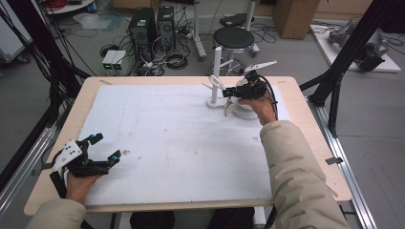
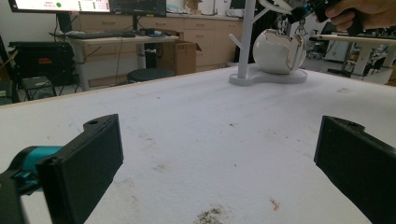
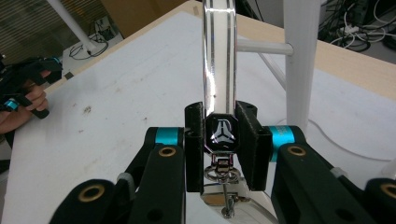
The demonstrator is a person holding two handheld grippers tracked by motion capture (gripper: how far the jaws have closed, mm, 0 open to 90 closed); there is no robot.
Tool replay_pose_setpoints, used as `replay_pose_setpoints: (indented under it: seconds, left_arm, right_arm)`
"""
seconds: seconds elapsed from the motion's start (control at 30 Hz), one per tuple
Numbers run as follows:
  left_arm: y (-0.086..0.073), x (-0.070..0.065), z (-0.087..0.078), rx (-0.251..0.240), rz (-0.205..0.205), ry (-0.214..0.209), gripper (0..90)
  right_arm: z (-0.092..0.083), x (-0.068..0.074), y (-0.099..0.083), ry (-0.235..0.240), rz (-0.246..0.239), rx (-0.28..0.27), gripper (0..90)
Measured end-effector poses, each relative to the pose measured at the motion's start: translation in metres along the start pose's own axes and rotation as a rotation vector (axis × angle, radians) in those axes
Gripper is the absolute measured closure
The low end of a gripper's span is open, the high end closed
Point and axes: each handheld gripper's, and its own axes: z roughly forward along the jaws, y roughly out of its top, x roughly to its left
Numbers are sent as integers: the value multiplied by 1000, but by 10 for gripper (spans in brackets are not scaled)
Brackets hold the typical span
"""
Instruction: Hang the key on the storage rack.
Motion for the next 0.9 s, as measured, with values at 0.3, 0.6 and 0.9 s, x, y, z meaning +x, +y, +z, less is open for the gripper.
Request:
replay_pose_setpoints:
  seconds: [0.3,0.6,0.9]
  left_arm:
    - [0,-1,0,4,5,9,17]
    - [-1,-1,-1,-13,3,10,17]
    - [-1,-2,-2,-26,9,15,17]
  right_arm:
    - [5,-8,-3,-2,36,5,743]
    - [10,-15,-6,-28,48,16,743]
    - [14,-17,-7,-73,45,42,742]
